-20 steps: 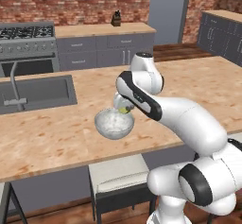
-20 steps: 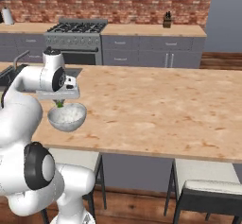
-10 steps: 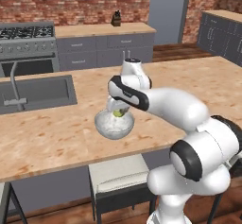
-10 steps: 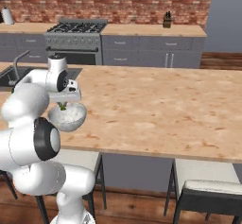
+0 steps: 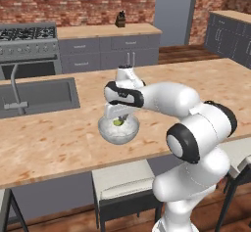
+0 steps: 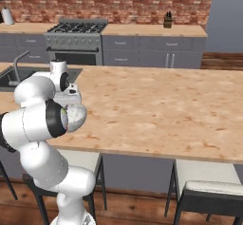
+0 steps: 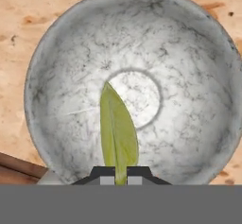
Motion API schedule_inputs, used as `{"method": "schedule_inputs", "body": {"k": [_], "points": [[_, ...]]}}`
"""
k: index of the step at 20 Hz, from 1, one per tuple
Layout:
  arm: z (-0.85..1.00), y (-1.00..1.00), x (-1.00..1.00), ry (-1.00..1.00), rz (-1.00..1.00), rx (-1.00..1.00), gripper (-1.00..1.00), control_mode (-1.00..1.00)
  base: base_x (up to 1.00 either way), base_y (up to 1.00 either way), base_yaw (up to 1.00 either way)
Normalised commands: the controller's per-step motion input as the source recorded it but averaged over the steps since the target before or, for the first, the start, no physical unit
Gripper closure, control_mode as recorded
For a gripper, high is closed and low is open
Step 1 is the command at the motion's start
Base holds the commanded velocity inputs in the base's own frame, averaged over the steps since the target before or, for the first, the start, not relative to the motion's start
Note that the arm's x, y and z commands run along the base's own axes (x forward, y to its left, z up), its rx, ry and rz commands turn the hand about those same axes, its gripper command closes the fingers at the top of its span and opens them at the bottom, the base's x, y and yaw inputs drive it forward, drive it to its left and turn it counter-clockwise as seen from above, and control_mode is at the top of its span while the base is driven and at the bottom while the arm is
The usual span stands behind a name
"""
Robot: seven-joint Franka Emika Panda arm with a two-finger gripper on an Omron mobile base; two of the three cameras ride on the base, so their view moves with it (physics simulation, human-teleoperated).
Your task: There is a bowl on the dining counter. Grab a lemon wedge from the fridge and place it in the bowl. Then get the liquor bottle and glass cup from the cabinet and place them next to the bowl.
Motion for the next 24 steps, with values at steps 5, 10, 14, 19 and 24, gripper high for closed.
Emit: {"method": "schedule_inputs", "body": {"k": [5, 10, 14, 19, 24], "points": [[-0.34, 0.1, 0.22, 0.02, 0.0, -0.04, 1.0, -1.0, 0.0, 0.0, 0.0], [-0.33, 0.05, 0.16, 0.0, 0.0, -0.03, 1.0, -1.0, 0.0, 0.0, 0.0], [-0.32, 0.01, 0.17, 0.0, 0.0, -0.02, 1.0, -1.0, 0.0, 0.0, 0.0], [-0.31, 0.0, 0.18, 0.0, 0.0, -0.01, 1.0, -1.0, 0.0, 0.0, 0.0], [-0.29, 0.0, 0.16, 0.0, 0.0, 0.0, 1.0, -1.0, 0.0, 0.0, 0.0]]}}
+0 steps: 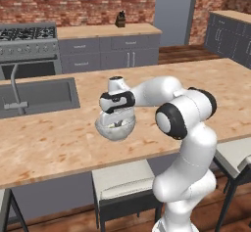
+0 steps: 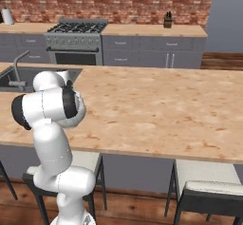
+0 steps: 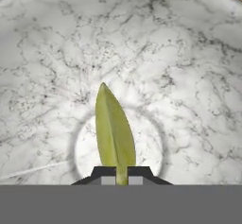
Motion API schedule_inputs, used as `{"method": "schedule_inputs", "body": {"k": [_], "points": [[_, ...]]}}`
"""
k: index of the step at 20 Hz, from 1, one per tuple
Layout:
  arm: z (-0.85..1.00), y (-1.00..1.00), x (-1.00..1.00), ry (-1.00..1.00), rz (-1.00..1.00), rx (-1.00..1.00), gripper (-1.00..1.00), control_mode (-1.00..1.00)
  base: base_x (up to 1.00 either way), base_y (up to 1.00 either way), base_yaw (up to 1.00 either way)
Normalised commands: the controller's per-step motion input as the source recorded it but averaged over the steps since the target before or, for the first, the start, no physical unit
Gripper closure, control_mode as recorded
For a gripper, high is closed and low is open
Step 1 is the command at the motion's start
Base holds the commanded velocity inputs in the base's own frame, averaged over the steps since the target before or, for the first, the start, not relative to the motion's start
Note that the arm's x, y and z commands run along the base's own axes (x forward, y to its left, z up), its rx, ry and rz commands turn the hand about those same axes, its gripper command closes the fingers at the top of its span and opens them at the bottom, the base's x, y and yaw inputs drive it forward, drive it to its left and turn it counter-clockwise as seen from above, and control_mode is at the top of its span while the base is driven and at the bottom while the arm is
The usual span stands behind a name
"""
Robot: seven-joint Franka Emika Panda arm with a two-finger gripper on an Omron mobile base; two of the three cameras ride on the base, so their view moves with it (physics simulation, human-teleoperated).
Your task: There is a bowl on the dining counter. Grab a lemon wedge from the fridge and place it in the bowl. Then get the liquor bottle and glass cup from the cabinet and place them next to the bowl.
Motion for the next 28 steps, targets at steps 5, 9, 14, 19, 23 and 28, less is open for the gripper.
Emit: {"method": "schedule_inputs", "body": {"k": [5, 9, 14, 19, 23, 28], "points": [[-0.1, 0.01, -0.08, -0.06, 0.0, -0.01, -1.0, -1.0, 0.0, 0.0, 0.0], [0.04, 0.0, -0.66, -0.24, 0.0, 0.0, -1.0, -1.0, 0.0, 0.0, 0.0], [0.26, 0.0, -0.66, -0.29, 0.0, 0.0, -1.0, -1.0, 0.0, 0.0, 0.0], [0.54, -0.1, -0.61, -0.36, -0.02, 0.0, -1.0, -1.0, 0.0, 0.0, 0.0], [0.78, -0.33, -0.58, -0.37, -0.01, 0.02, -1.0, -1.0, 0.0, 0.0, 0.0], [0.98, -0.4, -0.44, -0.23, 0.0, 0.15, -1.0, -1.0, 0.0, 0.0, 0.0]]}}
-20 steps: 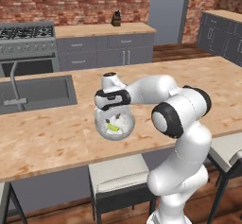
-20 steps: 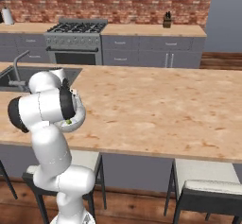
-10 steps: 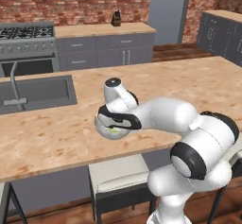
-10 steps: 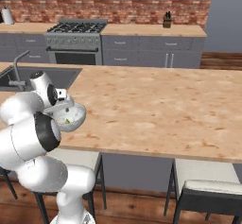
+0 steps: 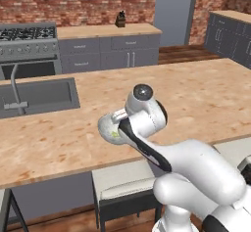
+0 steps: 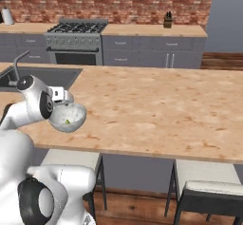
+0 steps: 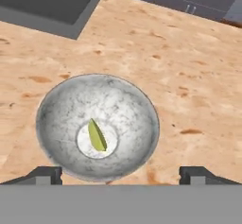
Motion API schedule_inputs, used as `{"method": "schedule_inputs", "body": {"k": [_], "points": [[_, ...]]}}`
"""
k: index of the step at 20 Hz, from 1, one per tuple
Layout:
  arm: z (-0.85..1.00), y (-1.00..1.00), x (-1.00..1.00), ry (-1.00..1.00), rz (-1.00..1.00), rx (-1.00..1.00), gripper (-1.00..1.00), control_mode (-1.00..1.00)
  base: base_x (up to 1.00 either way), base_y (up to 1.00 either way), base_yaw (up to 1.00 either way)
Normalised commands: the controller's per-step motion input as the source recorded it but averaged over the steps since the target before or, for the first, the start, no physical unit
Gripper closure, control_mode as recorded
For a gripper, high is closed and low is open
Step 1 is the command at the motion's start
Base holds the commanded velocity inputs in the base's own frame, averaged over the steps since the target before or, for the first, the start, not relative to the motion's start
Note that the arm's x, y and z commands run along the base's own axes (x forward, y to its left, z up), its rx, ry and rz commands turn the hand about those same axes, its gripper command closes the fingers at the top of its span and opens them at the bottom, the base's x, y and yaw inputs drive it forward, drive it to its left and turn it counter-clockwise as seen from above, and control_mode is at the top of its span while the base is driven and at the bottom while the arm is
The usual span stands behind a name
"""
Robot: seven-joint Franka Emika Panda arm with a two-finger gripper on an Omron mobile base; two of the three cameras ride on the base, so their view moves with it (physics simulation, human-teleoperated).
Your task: There is a bowl on the dining counter. Grab a lemon wedge from the fridge and place it in the bowl. Then get the liquor bottle and glass cup from the cabinet and place them next to the bowl.
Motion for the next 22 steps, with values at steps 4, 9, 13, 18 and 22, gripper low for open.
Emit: {"method": "schedule_inputs", "body": {"k": [4, 9, 13, 18, 22], "points": [[1.0, -0.4, -0.45, -0.16, 0.0, 0.23, -1.0, -1.0, 0.0, 0.0, 0.0], [0.89, -0.36, -0.61, -0.17, 0.0, 0.25, -1.0, -1.0, 0.0, 0.0, 0.0], [0.66, -0.29, -0.91, -0.27, 0.0, 0.2, -1.0, -1.0, 0.0, 0.0, 0.0], [0.63, -0.08, -0.92, -0.32, 0.0, 0.09, -1.0, -1.0, 0.0, 0.0, 0.0], [0.62, 0.0, -0.64, -0.22, -0.02, 0.05, -1.0, -1.0, 0.0, 0.0, 0.0]]}}
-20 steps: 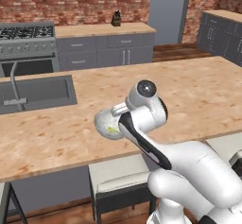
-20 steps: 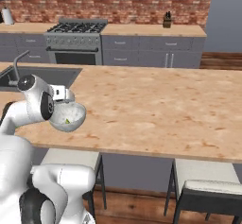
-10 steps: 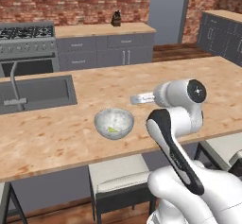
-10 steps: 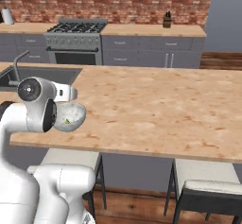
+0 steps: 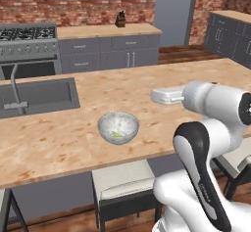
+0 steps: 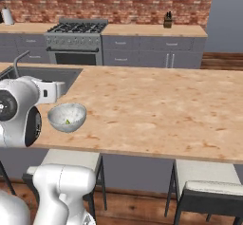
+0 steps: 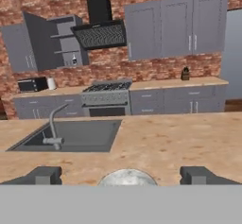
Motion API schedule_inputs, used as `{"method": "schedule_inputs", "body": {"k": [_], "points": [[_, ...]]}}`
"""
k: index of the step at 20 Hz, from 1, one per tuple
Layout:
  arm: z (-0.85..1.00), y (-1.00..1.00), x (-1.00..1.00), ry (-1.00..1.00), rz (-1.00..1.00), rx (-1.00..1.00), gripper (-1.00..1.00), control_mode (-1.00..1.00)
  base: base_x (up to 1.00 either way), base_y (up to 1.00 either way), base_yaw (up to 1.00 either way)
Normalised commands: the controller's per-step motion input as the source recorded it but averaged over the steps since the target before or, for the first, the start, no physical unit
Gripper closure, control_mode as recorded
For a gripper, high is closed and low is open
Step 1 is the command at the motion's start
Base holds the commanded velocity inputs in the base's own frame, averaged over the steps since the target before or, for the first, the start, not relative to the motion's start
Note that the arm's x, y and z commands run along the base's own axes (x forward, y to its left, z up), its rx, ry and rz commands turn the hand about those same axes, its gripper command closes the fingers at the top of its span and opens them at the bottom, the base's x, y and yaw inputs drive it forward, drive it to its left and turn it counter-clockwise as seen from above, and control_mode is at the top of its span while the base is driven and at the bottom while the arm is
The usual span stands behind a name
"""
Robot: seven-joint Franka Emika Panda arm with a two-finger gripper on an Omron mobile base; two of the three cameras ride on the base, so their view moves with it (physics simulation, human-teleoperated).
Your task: There is a bowl on the dining counter. Grab a lemon wedge from the fridge and place it in the bowl. Then get the liquor bottle and glass cup from the cabinet and place them next to the bowl.
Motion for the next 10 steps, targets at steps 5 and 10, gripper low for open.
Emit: {"method": "schedule_inputs", "body": {"k": [5, 10], "points": [[0.64, 0.0, -0.49, -0.14, -0.05, 0.03, -1.0, -1.0, 0.0, 0.0, 0.0], [0.54, -0.03, -0.44, -0.03, -0.05, 0.08, -1.0, -1.0, 0.0, 0.0, 0.0]]}}
